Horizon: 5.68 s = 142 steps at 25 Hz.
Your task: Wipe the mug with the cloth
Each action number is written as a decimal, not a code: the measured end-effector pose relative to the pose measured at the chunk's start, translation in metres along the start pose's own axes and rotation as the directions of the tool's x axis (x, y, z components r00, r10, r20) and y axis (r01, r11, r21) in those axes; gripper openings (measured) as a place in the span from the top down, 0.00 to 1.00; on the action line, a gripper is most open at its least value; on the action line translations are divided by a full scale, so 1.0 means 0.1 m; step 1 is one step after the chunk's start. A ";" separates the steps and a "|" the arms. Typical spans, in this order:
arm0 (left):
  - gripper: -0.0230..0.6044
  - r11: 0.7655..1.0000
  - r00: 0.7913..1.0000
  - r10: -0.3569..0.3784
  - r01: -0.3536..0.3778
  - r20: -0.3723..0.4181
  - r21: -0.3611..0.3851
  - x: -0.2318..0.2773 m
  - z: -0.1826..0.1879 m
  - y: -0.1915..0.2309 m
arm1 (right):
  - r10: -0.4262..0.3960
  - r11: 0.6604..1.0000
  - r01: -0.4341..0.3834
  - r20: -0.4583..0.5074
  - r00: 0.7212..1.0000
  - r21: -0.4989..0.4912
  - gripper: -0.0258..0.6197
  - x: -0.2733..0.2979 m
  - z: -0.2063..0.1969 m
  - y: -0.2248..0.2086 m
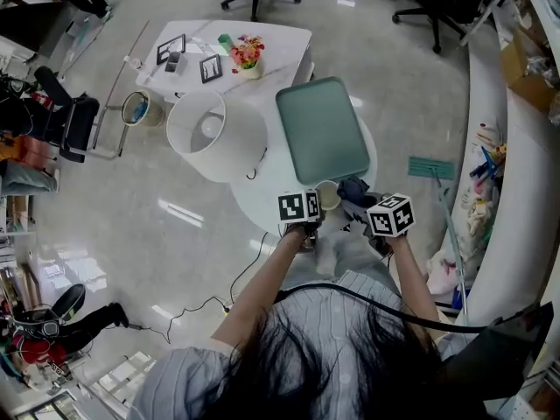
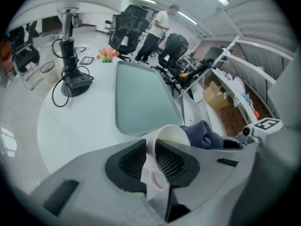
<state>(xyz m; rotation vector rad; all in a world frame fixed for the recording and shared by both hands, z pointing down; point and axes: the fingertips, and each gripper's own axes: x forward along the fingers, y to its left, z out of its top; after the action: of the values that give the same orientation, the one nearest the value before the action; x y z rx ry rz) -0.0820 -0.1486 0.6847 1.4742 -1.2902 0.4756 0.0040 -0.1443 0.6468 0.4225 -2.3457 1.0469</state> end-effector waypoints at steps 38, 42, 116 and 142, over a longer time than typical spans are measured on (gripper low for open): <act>0.78 0.057 0.941 0.042 0.332 -0.335 0.941 0.13 0.11 -0.62 | -0.079 0.990 0.069 0.079 0.994 0.126 0.84 -0.07 -0.19 0.13; 0.78 -0.033 0.907 0.071 0.418 -0.415 0.908 0.24 -0.03 -0.69 | -0.078 0.989 0.067 0.081 0.994 0.131 0.84 -0.07 -0.20 0.14; 0.83 0.983 0.982 -0.153 0.163 -0.111 0.085 -0.16 -0.08 -0.18 | -0.096 0.985 0.084 0.079 0.992 0.149 0.84 -0.01 -0.41 0.43; 0.88 0.500 0.944 0.034 0.270 -0.330 0.823 0.34 0.04 -0.39 | -0.091 0.976 0.071 0.087 0.992 0.207 0.84 0.02 -0.46 0.41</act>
<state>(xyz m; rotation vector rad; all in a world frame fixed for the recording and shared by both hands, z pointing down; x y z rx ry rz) -0.0372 -0.1739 0.6938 2.1786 -0.6499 1.3532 -0.0010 -0.0833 0.6493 0.6537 -2.2908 1.2584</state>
